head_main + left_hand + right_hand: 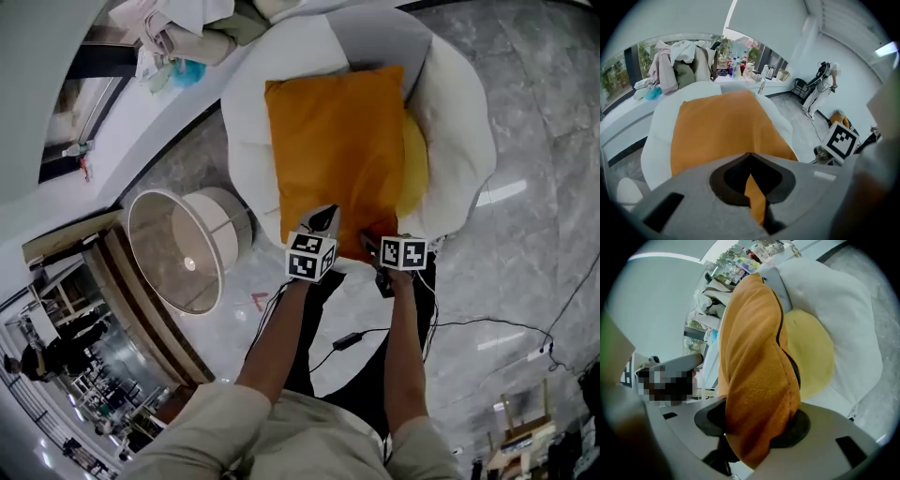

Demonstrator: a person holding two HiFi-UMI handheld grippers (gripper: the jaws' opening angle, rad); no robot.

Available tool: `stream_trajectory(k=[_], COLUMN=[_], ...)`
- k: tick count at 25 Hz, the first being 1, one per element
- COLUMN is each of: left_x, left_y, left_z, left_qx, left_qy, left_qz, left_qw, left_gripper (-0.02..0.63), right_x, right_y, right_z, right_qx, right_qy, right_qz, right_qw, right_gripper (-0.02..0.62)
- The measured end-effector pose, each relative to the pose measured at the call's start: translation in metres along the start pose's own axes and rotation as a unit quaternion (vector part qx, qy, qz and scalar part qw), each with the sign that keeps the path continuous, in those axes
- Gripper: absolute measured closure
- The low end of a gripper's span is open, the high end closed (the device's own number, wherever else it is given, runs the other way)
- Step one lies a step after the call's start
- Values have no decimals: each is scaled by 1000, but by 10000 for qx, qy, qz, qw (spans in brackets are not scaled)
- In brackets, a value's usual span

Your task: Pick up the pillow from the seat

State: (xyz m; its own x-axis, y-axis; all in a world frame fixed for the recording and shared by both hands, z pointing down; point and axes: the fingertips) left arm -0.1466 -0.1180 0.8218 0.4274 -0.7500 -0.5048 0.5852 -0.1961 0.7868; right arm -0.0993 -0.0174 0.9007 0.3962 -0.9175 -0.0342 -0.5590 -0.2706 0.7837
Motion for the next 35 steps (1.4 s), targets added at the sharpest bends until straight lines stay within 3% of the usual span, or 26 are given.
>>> stream_trajectory(k=[6, 9, 14, 21, 29, 35], left_x=[24, 45, 78, 96, 108, 113], left_y=[-20, -30, -54, -105, -175, -205], left_z=[-15, -20, -34, -36, -32, -36], left_qx=[-142, -269, -385, -329, -208, -450], left_qy=[-123, -437, -531, -823, -997, -1024], left_qz=[-103, -313, -637, -992, -1411, -1493], left_qw=[9998, 9982, 9958, 9911, 9847, 9824], left_gripper=[597, 597, 597, 597, 597, 597], right_x=[21, 29, 50, 60, 80, 85], right_y=[-34, -53, -84, -122, -164, -178], right_z=[9, 16, 35, 89, 146, 177], right_qx=[-448, -652, -1053, -1182, -1556, -1777], right_qy=[-527, -755, -1149, -1427, -2158, -2503], right_qz=[-154, -194, -229, -402, -868, -925], right_qw=[9975, 9948, 9875, 9819, 9600, 9472], right_gripper=[376, 383, 399, 420, 433, 439])
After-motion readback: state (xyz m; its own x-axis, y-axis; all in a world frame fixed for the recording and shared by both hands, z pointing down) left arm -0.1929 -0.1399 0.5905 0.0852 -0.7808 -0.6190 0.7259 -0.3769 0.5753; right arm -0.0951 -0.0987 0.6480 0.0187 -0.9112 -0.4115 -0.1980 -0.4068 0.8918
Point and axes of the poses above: the fingertips, and each gripper's own axes: y forward along the fingers, z to its left, x out of its top, and after that the axes turned 7 degrees about -x, right-handed
